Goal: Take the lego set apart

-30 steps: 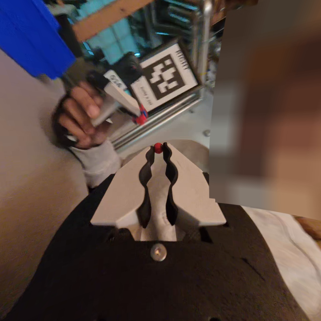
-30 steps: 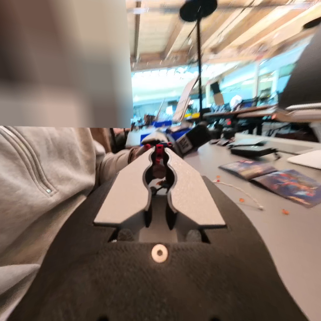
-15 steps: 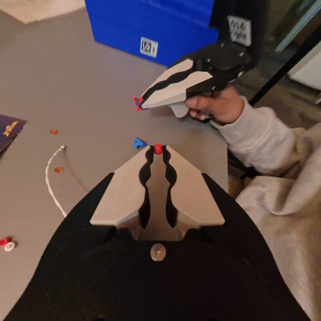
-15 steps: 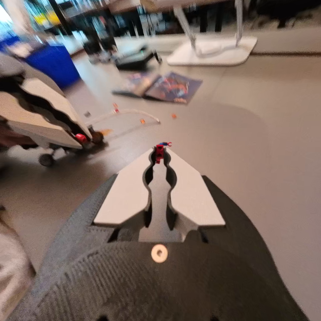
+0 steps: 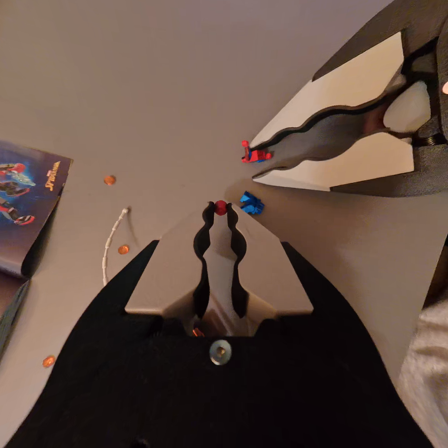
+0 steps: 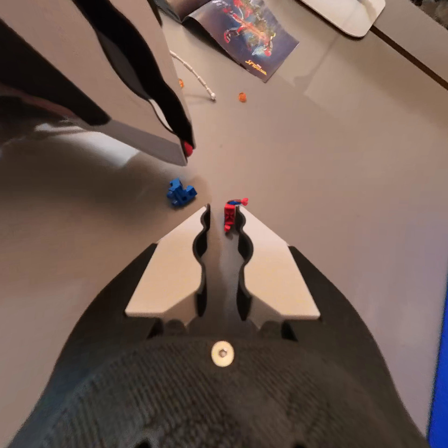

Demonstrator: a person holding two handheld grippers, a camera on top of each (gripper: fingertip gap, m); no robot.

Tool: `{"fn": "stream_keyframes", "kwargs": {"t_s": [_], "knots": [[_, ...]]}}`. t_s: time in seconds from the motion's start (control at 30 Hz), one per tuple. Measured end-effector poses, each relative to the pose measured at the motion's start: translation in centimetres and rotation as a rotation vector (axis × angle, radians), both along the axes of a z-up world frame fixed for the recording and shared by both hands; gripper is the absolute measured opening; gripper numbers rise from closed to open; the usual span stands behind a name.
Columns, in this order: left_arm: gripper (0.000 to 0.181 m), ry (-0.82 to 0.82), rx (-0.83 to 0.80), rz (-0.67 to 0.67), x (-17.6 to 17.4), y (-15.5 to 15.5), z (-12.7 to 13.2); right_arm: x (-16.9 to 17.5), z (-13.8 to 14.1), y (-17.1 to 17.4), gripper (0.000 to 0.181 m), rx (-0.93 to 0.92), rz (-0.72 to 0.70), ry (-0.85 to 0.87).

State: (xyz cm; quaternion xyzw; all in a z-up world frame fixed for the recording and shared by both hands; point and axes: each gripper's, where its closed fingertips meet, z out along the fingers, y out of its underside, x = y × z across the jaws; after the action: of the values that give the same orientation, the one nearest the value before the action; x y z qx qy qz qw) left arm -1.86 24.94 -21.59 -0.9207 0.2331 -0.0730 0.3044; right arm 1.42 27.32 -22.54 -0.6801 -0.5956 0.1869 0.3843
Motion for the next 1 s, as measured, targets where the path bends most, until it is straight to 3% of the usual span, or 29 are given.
{"fn": "stream_keyframes", "kwargs": {"t_s": [0.03, 0.17, 0.33, 0.5, 0.6, 0.7, 0.8, 0.9, 1.0], "knots": [[0.009, -0.012, -0.008, -0.004, 0.1, 0.1, -0.2, 0.0, 0.0, -0.1, 0.020, -0.006, 0.006, 0.004], [0.010, -0.036, -0.028, -0.007, 0.3, 0.5, -0.5, -0.1, 0.9, -0.3, 0.026, -0.074, 0.027, 0.074], [0.026, -0.071, -0.029, 0.005, 0.3, 0.9, 0.1, 0.1, 2.6, -0.2, 0.031, -0.193, 0.039, 0.215], [0.026, -0.149, 0.118, 0.059, -1.8, 0.5, 4.2, 0.4, 4.7, 0.4, 0.029, -0.160, 0.029, 0.350], [0.026, -0.184, 0.289, 0.089, -4.2, -0.5, 7.5, 0.6, 5.9, 0.6, 0.028, -0.118, 0.020, 0.420], [0.014, -0.183, 0.448, 0.133, -7.1, -2.2, 9.5, 1.0, 6.7, 1.1, 0.028, -0.109, -0.002, 0.479], [0.001, -0.233, 0.636, 0.279, -11.9, -3.9, 10.8, 2.8, 9.1, 2.6, 0.028, -0.128, -0.073, 0.665], [0.000, -0.426, 0.752, 0.430, -17.6, -6.6, 10.7, 4.8, 10.8, 3.9, 0.033, -0.235, -0.105, 0.857], [0.000, -0.649, 0.768, 0.452, -19.7, -9.0, 10.5, 5.3, 11.1, 4.4, 0.035, -0.314, -0.111, 0.916]]}}
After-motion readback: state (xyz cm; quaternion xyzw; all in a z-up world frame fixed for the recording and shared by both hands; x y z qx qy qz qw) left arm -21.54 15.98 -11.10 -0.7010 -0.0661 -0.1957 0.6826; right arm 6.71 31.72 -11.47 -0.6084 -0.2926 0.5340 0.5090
